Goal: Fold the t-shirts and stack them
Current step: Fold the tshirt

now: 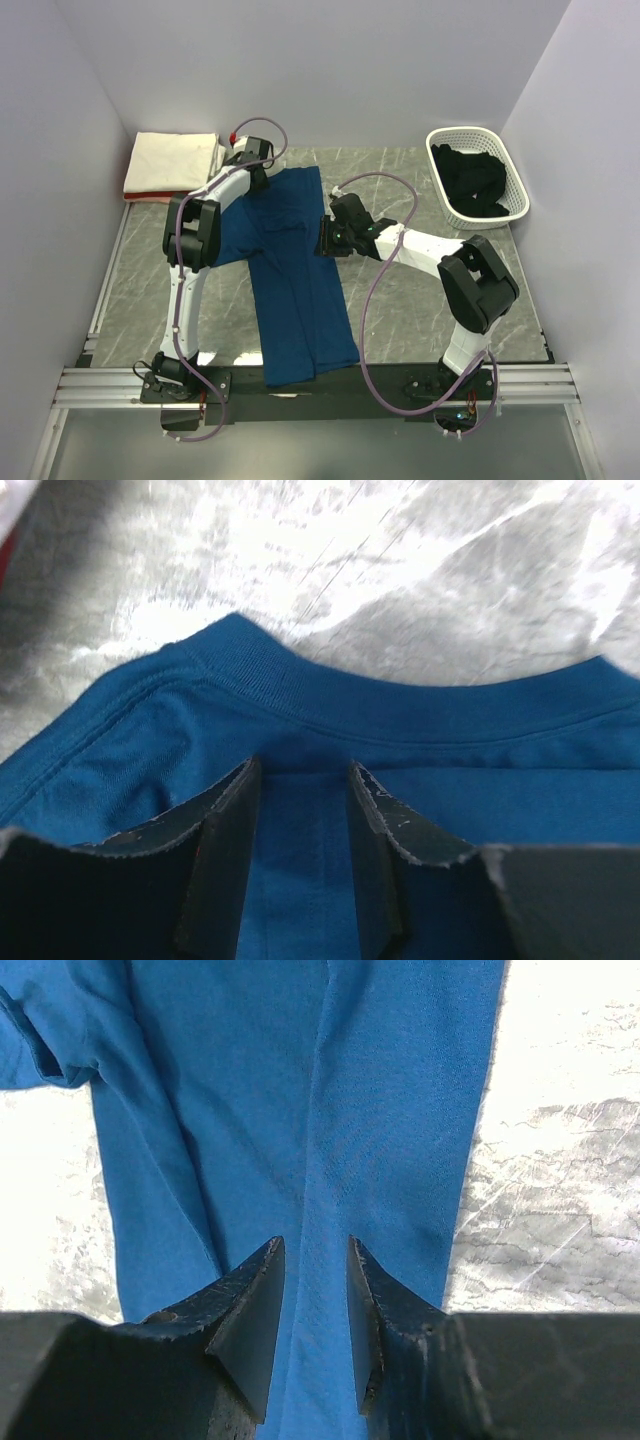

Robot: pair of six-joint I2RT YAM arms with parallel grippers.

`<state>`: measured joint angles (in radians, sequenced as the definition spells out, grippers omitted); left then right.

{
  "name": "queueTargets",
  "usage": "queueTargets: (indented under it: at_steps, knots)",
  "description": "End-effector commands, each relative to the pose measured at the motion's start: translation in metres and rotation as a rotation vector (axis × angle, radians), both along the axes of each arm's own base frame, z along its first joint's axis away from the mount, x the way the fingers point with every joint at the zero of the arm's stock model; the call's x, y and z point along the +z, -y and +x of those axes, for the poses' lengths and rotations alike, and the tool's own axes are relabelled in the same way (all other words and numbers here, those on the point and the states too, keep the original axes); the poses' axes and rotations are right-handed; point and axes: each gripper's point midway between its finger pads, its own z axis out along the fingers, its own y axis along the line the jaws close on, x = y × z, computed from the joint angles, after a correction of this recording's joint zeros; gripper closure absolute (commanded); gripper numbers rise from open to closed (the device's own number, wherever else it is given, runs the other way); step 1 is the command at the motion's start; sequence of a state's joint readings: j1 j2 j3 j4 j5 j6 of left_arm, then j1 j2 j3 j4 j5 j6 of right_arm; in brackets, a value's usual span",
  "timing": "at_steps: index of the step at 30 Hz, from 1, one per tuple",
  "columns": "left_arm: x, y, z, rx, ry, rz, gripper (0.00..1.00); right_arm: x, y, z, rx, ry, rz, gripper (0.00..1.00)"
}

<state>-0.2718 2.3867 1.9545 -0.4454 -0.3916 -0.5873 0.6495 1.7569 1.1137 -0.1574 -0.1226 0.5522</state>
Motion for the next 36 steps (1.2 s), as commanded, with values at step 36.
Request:
queueTargets:
  at_steps: [36]
  knots:
    - [0.052, 0.015, 0.002, -0.042, 0.112, -0.041, 0.67, 0.002, -0.007, 0.013, 0.005, 0.014, 0.021, 0.64]
